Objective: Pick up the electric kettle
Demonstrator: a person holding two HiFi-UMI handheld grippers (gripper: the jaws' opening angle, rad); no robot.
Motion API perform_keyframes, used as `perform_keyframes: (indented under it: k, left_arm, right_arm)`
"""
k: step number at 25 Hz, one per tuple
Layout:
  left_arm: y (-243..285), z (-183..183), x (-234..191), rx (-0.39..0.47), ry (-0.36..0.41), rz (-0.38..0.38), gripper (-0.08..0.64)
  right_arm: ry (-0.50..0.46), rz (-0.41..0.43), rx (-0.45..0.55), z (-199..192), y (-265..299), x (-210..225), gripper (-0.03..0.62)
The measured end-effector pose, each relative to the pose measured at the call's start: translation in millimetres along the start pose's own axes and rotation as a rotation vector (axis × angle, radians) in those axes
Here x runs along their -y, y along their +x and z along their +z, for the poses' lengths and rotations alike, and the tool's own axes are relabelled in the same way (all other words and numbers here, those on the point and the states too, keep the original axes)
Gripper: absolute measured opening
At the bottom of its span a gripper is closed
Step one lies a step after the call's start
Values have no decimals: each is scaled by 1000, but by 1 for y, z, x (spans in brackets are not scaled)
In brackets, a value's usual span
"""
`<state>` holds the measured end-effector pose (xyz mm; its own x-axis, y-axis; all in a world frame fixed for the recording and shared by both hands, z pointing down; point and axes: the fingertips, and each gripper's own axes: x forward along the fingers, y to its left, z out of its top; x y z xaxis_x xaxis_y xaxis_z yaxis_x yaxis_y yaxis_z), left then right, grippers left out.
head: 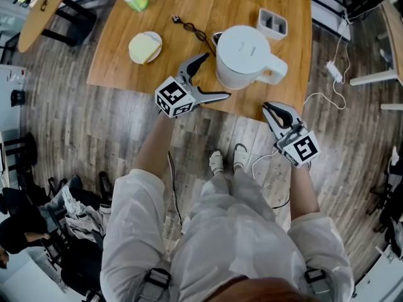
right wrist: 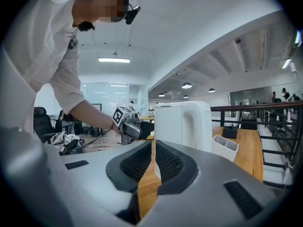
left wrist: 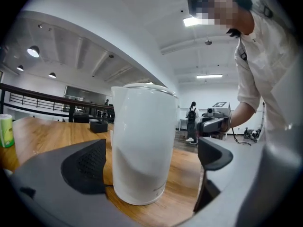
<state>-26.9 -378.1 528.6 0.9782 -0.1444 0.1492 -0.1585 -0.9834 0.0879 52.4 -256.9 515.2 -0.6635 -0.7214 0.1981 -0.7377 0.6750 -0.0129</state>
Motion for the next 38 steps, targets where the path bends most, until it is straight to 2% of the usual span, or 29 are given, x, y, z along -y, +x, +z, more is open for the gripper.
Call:
perform_keyframes:
  k: [8,21,24,33,38]
  left_arm:
    - [29,-5,-15,-83,81,-98,583]
    - [48,4,-18,-48,116,-154,584]
    - [50,4,-18,-45,132,-139,584]
    - [54,6,-15,0,116,-58,581]
    - [54,5,-9,36,108,23,581]
  right_arm:
    - [3,-5,-5,-3,5,3,12]
    - [11,-17,-19,-11,3,10,12]
    - [14,-27,-17,-11,1,13,12]
    - [-4,-66,-20,-12,-5,27,12]
    - [-13,-67,-21,-13,-8,33,12]
